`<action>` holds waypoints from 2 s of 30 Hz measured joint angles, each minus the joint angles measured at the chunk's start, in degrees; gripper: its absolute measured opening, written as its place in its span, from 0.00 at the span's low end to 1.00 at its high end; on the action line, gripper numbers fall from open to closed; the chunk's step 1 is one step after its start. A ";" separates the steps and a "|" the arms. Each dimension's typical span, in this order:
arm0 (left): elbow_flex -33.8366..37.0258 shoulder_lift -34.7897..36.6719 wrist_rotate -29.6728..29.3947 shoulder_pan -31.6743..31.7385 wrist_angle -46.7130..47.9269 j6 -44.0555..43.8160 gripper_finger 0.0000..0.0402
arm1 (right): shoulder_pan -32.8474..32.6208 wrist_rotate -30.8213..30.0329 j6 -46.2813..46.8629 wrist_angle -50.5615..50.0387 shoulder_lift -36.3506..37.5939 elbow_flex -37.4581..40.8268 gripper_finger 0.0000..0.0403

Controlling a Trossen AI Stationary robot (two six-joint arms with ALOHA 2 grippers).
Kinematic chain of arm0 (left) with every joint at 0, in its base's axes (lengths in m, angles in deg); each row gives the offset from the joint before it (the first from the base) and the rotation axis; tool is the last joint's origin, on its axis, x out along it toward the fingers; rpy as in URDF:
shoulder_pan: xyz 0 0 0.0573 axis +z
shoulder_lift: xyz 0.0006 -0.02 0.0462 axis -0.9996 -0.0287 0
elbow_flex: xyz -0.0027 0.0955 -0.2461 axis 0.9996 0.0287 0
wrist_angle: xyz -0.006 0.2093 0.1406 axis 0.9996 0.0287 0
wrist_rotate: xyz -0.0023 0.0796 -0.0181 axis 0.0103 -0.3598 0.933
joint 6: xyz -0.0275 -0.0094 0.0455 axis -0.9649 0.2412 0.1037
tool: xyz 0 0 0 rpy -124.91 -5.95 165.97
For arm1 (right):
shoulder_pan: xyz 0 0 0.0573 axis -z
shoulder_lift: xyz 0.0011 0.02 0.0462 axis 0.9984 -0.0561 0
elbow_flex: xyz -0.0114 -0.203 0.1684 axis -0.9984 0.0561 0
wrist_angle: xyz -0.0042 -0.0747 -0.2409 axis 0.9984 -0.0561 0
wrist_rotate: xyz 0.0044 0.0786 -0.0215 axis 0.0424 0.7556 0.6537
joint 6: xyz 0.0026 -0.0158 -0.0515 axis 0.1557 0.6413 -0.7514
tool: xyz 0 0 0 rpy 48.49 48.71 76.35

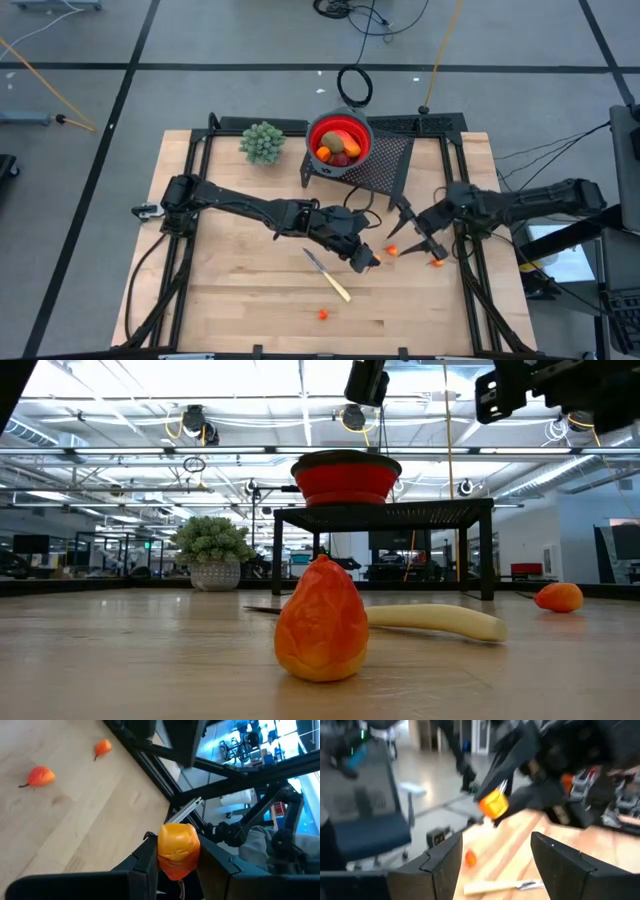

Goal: Pick & Place Fruit
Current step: Put the yellow pear into the red strainer bowl on the shelf

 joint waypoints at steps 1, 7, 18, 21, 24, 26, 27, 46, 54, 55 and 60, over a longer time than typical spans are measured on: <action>0.00 0.00 0.00 0.00 0.00 0.14 0.26 | -0.54 -0.01 -1.39 -1.73 -1.38 -1.25 0.57; 0.00 0.00 -0.02 -0.24 0.95 1.45 0.26 | -3.86 -2.02 -6.23 -3.47 -8.53 -6.89 0.57; 0.00 0.00 -0.02 -1.32 1.16 2.30 0.26 | -8.98 -7.95 -10.08 -3.62 -18.17 -12.71 0.57; 0.00 0.00 -0.13 -2.06 1.28 3.05 0.26 | -9.88 -8.04 -11.63 -3.57 -20.09 -13.93 0.57; 0.00 0.00 -0.45 -2.58 2.03 3.16 0.26 | -10.88 -8.03 -12.79 -3.36 -21.97 -15.27 0.57; 0.00 0.00 -0.47 -2.67 2.44 3.16 0.26 | -11.52 -8.03 -12.87 -3.45 -23.18 -16.01 0.57; 0.00 0.00 -0.35 -2.70 2.69 3.14 0.26 | -11.80 -8.19 -12.91 -3.43 -23.85 -16.48 0.57; 0.02 0.00 -2.05 -2.80 5.32 3.58 0.26 | -15.35 -12.50 -18.64 -1.99 -27.13 -18.48 0.48; 0.02 0.00 -2.12 -2.75 4.74 3.59 0.26 | -15.35 -12.75 -20.28 -1.39 -27.13 -18.48 0.36; 0.02 0.00 -2.12 -2.75 4.69 3.58 0.26 | -15.35 -12.73 -20.28 -1.44 -27.13 -18.48 0.34; 0.02 0.00 -1.75 -2.80 3.85 3.59 0.26 | -15.35 -12.42 -20.36 -1.54 -27.11 -18.48 0.30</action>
